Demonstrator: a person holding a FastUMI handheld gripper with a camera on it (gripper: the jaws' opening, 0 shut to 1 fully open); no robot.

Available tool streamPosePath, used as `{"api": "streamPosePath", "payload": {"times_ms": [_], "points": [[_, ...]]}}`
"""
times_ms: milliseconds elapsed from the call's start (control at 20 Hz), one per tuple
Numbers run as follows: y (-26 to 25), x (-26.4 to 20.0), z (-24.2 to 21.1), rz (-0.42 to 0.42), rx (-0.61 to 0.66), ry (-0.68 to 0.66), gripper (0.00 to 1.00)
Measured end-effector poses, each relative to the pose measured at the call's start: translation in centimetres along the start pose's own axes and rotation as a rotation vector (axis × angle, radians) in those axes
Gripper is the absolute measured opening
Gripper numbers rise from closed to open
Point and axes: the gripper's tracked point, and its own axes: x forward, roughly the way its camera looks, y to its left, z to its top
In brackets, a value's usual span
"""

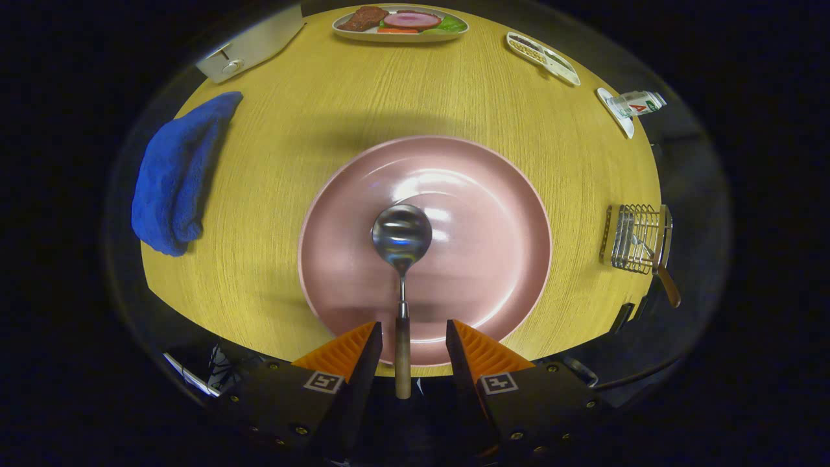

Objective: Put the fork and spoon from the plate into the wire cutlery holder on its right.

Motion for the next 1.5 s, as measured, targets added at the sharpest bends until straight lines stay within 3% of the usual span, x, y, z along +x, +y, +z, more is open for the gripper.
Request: {"api": "streamPosePath", "payload": {"times_ms": [200, 300, 400, 500, 550, 600, 700, 750, 900, 1500], "points": [[0.4, 1.1, 0.0, 0.017, -0.012, -0.009, 0.62], [0.3, 1.4, -0.2, 0.013, -0.028, -0.007, 0.52], [0.4, 1.7, -0.2, 0.017, -0.031, -0.010, 0.52], [0.6, 1.8, -0.1, 0.021, -0.032, -0.020, 0.43], [0.6, 1.4, -0.1, 0.020, -0.048, -0.021, 0.22], [0.4, 2.2, -0.4, 0.017, -0.046, -0.005, 0.11], [0.3, 2.2, -0.4, 0.018, -0.032, -0.002, 0.11], [0.2, 2.2, -0.5, 0.014, -0.023, 0.004, 0.06], [-0.4, 1.5, -0.8, -0.032, -0.018, 0.014, 0.06], [-3.2, -3.3, 1.4, -0.063, 0.095, -0.054, 0.06]]}}
